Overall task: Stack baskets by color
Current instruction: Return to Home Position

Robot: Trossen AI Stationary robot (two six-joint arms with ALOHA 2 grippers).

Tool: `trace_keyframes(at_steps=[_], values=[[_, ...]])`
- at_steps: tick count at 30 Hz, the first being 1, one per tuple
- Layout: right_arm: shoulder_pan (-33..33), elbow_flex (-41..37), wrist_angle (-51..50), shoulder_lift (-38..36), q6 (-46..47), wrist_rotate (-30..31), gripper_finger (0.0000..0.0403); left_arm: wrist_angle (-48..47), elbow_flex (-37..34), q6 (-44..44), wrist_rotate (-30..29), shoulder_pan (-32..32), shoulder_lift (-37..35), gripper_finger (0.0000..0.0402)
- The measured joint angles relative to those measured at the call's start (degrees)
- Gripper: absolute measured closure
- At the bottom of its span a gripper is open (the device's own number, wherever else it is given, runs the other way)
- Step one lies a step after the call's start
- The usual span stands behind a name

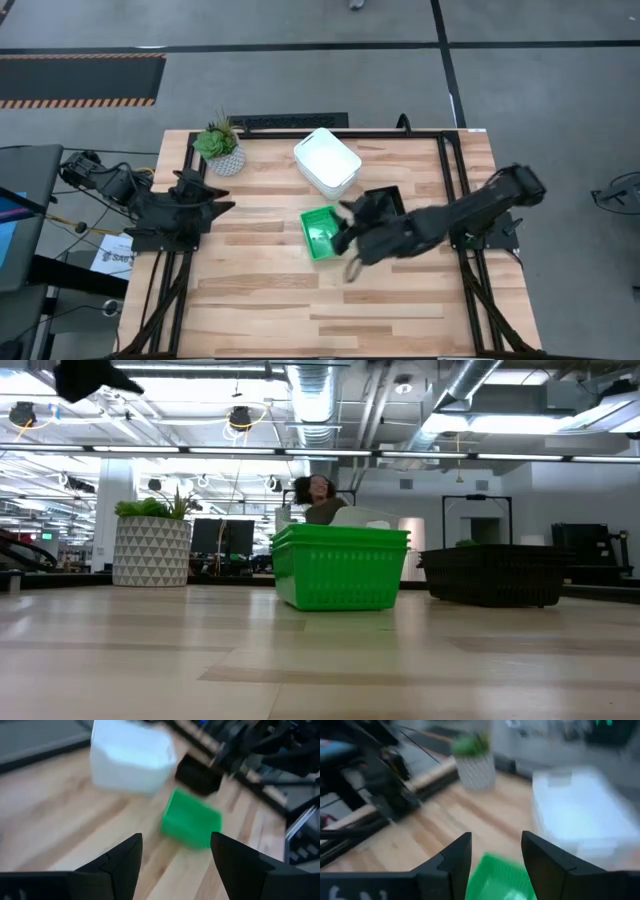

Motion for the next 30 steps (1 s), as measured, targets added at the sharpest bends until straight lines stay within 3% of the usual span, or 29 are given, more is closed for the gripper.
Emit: trace_keyframes(at_steps=[3, 7, 9, 11, 16, 21, 26, 30], values=[[0.8, 0.1, 4.3, -7.1, -14.5, -0.4, 0.0209, 5.7, 0.0, 4.3, -2.3, 0.0, 0.0, 0.0178], [2.8, 0.1, 4.1, -15.2, -27.7, -5.9, 0.0213, 7.2, 0.0, 5.5, -1.4, 0.0, 0.0, 0.0178], [3.5, 0.1, 3.9, -18.4, -26.3, -9.0, 0.0214, 7.0, 0.0, 5.4, -0.1, 0.0, 0.0, 0.0178], [4.3, 0.1, 2.8, -21.2, -30.6, -12.6, 0.0215, 7.1, 0.0, 6.0, -0.6, 0.0, 0.0, 0.0178], [3.4, -4.4, 5.0, -27.4, -35.4, -21.8, 0.0210, 10.8, 0.0, 18.7, -1.1, 0.0, -0.3, 0.0178], [3.1, -19.1, 17.4, -36.9, -36.7, -23.6, 0.0205, 17.1, 0.0, 29.1, 0.2, 0.0, -2.3, 0.0178], [3.1, -40.2, 41.0, -45.9, -38.3, -27.6, 0.0206, 20.5, -1.2, 33.9, 3.0, 0.0, -5.2, 0.0178], [3.0, -54.7, 58.6, -51.1, -38.5, -27.8, 0.0207, 24.4, -6.7, 35.2, 4.8, 0.0, -9.4, 0.0178]])
